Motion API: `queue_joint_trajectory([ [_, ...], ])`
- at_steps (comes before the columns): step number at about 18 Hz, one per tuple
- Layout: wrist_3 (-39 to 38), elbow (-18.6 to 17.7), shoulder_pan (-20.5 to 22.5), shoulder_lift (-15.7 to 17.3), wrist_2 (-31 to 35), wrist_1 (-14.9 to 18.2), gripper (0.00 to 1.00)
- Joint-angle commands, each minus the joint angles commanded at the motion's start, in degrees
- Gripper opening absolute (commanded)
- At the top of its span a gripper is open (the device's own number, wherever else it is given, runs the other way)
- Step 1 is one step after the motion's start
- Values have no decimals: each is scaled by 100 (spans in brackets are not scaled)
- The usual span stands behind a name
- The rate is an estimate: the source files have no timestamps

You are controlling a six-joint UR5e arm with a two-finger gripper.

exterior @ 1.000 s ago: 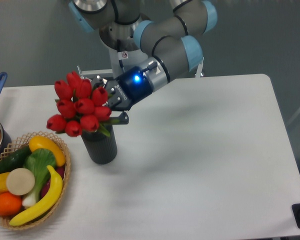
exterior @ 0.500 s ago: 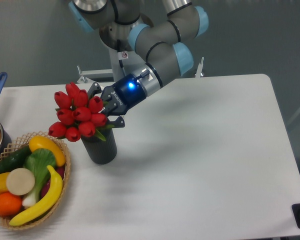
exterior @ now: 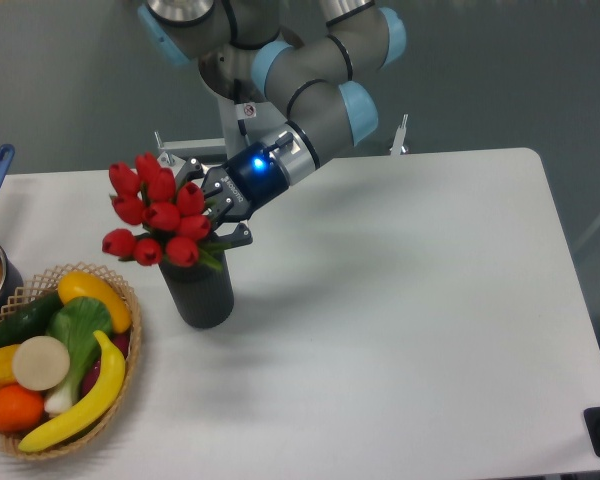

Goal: Insert the flowers into the vase

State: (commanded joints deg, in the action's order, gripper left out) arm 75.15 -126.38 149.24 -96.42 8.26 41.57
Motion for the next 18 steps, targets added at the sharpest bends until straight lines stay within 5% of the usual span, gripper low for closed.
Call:
queue_joint_trajectory([
  [1, 0, -26, 9, 17, 9, 0, 100],
  [9, 9, -97, 123, 176, 201, 9, 100],
  [18, 360, -571, 114, 325, 633, 9, 100],
])
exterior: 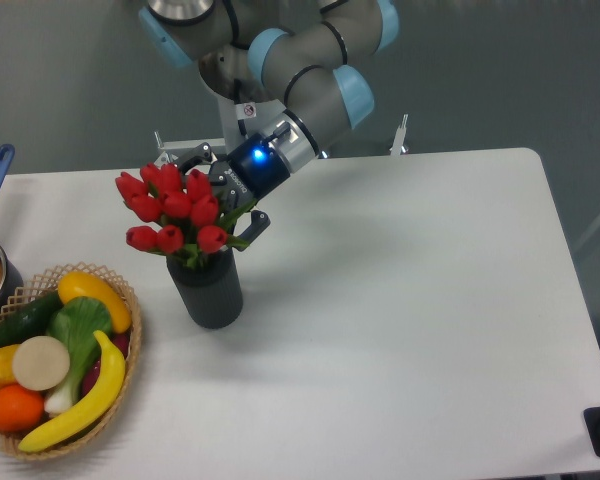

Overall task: Insert the flowers into the vase
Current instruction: 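Open the gripper to release the tulips in the vase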

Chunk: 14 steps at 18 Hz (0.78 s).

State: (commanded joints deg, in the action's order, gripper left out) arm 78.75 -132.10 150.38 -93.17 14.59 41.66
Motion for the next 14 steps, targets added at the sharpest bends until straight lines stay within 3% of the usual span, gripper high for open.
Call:
queue_joint_trajectory([
  [8, -26, -62, 132, 141, 18, 9, 100],
  [14, -44, -88, 141, 150, 562, 9, 100],
])
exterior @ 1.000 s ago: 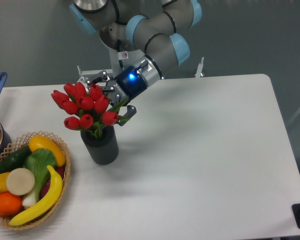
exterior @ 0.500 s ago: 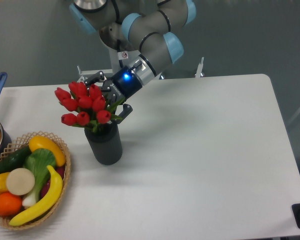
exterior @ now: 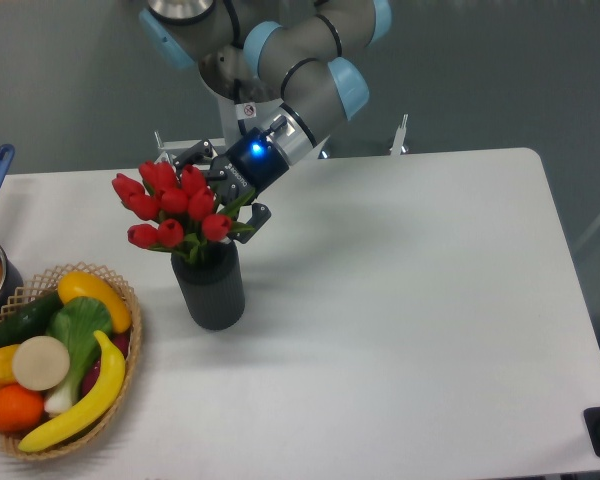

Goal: Insert the flowers into the vase

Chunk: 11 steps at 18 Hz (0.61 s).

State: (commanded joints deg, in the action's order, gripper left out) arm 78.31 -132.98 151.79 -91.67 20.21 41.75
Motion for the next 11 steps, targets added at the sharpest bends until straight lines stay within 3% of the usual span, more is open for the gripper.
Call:
queue_joint_trajectory([
  [5, -18, -9, 131, 105, 62, 9, 100],
  [11, 9, -62, 632, 369, 62, 26, 100],
])
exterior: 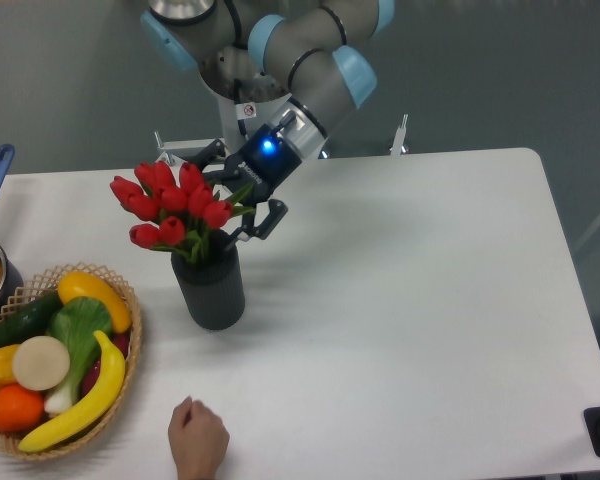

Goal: Insert the flowers into the vase

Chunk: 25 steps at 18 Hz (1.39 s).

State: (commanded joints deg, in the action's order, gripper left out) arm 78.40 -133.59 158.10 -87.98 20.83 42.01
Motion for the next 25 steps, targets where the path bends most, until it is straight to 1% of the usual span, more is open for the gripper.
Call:
queue_joint_trajectory([
  [2, 35, 0, 228, 88, 131, 0, 100],
  [3, 35, 35, 334, 141, 384, -9, 100],
  [4, 44, 61, 431, 202, 735, -9, 100],
  [6, 175, 175, 519, 316, 1717, -17, 100],
  [8, 386, 386, 607, 308, 2737, 0, 100],
  [9, 396, 482, 642, 282, 2968, 0, 100],
  [12, 413, 746, 958, 168, 3059, -17, 100],
  [13, 422, 921, 994, -76, 3067, -18, 100],
  [14, 431, 1192, 986, -314, 3172, -9, 100],
  [16, 431, 1825, 933, -884, 3959, -17, 100],
  [17, 422, 2150, 776, -1174, 4364, -9, 100],
  [19, 440, 2608, 486, -1554, 4981, -9, 100],
  [21, 536, 2812, 406, -1844, 5342, -17, 100],
  [23, 773, 2908, 388, -2029, 5554, -44, 100],
  [25, 826, 3145, 397, -2213, 5686, -35, 100],
])
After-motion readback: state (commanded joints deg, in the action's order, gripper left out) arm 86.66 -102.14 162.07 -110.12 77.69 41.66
